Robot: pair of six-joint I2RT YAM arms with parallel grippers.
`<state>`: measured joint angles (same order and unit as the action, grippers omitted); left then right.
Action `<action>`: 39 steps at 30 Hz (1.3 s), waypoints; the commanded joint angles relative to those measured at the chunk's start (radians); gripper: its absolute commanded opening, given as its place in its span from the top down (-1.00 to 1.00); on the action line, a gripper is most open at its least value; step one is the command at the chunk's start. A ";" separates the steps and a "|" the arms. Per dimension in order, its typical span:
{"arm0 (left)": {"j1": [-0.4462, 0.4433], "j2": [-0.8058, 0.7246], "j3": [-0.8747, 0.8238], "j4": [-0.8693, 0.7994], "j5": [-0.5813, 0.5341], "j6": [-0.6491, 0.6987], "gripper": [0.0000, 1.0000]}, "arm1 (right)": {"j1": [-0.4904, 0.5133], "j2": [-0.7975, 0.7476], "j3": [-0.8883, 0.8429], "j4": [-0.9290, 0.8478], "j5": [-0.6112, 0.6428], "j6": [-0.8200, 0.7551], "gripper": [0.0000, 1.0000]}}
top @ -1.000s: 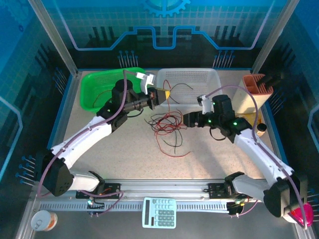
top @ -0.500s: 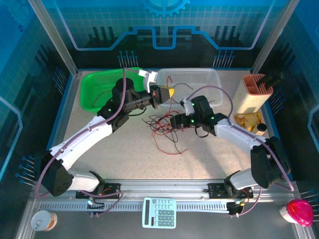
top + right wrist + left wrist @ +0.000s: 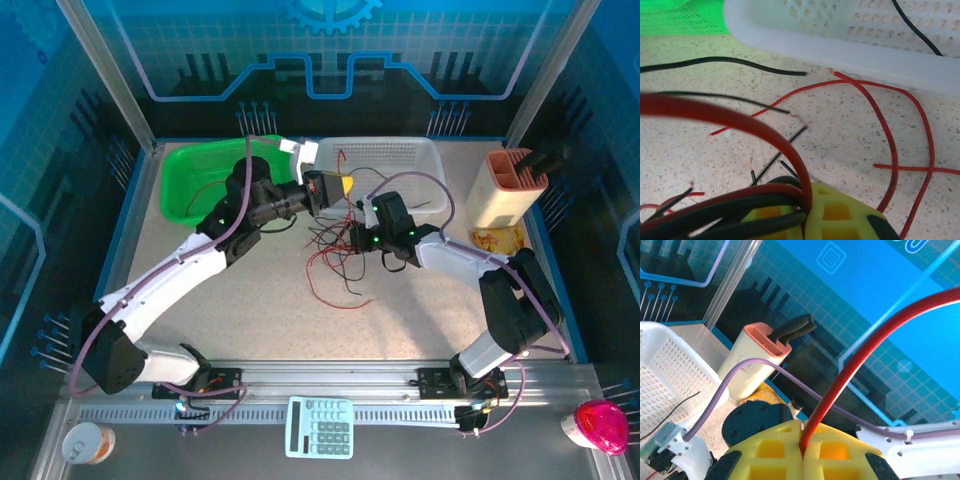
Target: Untangle the cables
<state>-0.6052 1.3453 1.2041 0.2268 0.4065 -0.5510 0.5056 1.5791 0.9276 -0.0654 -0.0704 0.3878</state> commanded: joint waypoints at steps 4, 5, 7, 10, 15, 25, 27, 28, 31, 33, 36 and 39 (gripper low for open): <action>0.000 -0.086 0.183 0.048 -0.078 0.034 1.00 | 0.006 0.028 -0.042 -0.039 0.109 0.029 1.00; 0.001 -0.092 0.198 0.040 -0.092 0.044 1.00 | 0.005 0.026 -0.042 -0.039 0.112 0.031 1.00; 0.011 -0.106 0.231 0.033 -0.117 0.062 1.00 | 0.005 0.017 -0.079 -0.039 0.117 0.037 1.00; 0.041 -0.123 0.281 0.017 -0.154 0.079 1.00 | 0.005 -0.001 -0.109 -0.035 0.124 0.047 1.00; 0.127 -0.132 0.364 -0.019 -0.199 0.085 1.00 | 0.005 -0.037 -0.143 -0.039 0.131 0.058 1.00; 0.252 -0.143 0.402 -0.026 -0.190 -0.004 1.00 | 0.019 -0.160 -0.189 -0.064 0.070 0.084 1.00; 0.250 -0.129 0.365 -0.013 -0.142 -0.070 1.00 | 0.041 -0.216 -0.170 -0.068 0.028 0.086 0.93; 0.248 -0.120 0.332 0.012 -0.113 -0.112 1.00 | 0.059 -0.244 -0.153 -0.081 0.018 0.087 0.84; 0.224 -0.089 0.252 0.048 -0.024 -0.180 1.00 | 0.107 -0.318 -0.113 -0.089 -0.042 0.071 -0.15; 0.200 -0.072 0.223 0.035 0.016 -0.179 1.00 | 0.117 -0.354 -0.091 -0.119 -0.060 0.064 -0.37; 0.175 -0.061 0.187 0.026 0.056 -0.173 1.00 | 0.114 -0.405 -0.080 -0.177 -0.035 0.033 -0.42; 0.165 -0.043 0.173 0.023 0.104 -0.178 1.00 | 0.097 -0.444 -0.096 -0.198 -0.021 0.006 -0.42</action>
<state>-0.4335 1.2888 1.3903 0.2001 0.4278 -0.7025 0.6132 1.1709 0.8135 -0.1883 -0.0975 0.4370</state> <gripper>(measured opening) 0.055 0.710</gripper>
